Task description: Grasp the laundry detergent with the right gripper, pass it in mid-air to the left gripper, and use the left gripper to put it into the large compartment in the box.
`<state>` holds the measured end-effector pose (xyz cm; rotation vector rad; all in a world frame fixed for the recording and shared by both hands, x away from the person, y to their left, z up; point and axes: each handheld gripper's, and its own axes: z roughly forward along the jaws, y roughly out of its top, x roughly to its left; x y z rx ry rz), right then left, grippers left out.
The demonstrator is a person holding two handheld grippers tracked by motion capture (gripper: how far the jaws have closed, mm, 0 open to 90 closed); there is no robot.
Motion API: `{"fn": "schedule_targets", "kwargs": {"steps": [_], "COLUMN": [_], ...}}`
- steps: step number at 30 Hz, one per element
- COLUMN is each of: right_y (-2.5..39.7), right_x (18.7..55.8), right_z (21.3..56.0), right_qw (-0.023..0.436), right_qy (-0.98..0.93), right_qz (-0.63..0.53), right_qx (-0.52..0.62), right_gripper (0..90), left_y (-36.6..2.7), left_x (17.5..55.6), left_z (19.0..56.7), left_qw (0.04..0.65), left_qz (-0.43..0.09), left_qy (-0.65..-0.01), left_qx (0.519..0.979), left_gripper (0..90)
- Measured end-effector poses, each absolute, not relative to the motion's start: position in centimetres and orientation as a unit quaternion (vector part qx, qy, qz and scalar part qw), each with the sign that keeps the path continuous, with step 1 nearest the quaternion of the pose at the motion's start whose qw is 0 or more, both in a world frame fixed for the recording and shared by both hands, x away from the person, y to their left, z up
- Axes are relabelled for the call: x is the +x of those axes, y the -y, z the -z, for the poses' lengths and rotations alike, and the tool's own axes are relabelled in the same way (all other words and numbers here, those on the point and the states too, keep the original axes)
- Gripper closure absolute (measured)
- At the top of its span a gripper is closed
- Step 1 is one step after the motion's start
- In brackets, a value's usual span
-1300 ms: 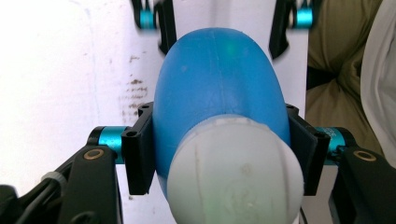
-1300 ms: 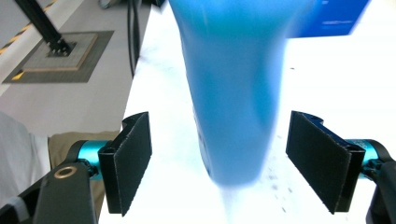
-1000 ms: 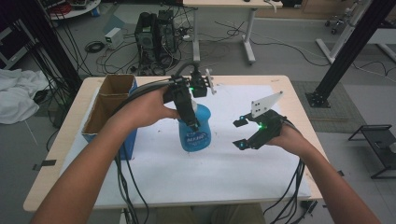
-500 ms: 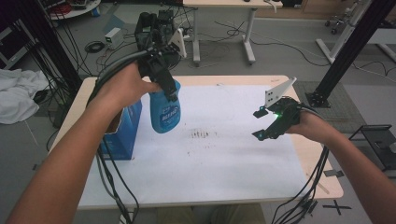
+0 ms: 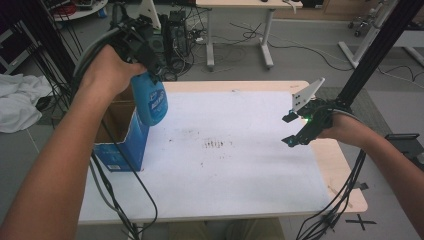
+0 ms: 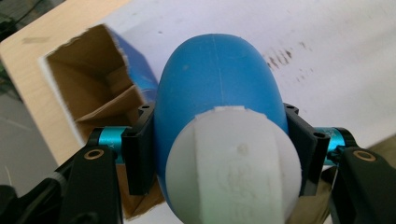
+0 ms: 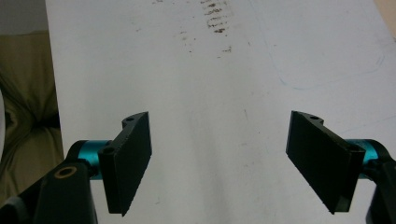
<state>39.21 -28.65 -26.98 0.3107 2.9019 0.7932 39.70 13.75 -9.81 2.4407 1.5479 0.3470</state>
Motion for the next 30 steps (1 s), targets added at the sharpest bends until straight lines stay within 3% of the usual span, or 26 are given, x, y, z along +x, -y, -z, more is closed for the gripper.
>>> {"fn": "schedule_targets", "kwargs": {"steps": [9,30], "right_y": [28.6,28.6], "right_x": [39.2,38.5], "right_z": [27.0,26.1], "right_qw": [0.062,0.063], "right_qy": [-0.958,-0.957], "right_qz": [-0.262,-0.262], "right_qx": [0.094,0.109], "right_gripper": [21.7,21.7], "left_y": [-16.9,-22.3], "left_x": [39.2,40.1], "left_z": [7.9,9.2], "left_qw": [0.143,0.123], "left_qz": [-0.123,-0.142], "left_qy": [-0.556,-0.500], "left_qx": [0.810,0.845], "left_gripper": [37.6,37.7]}}
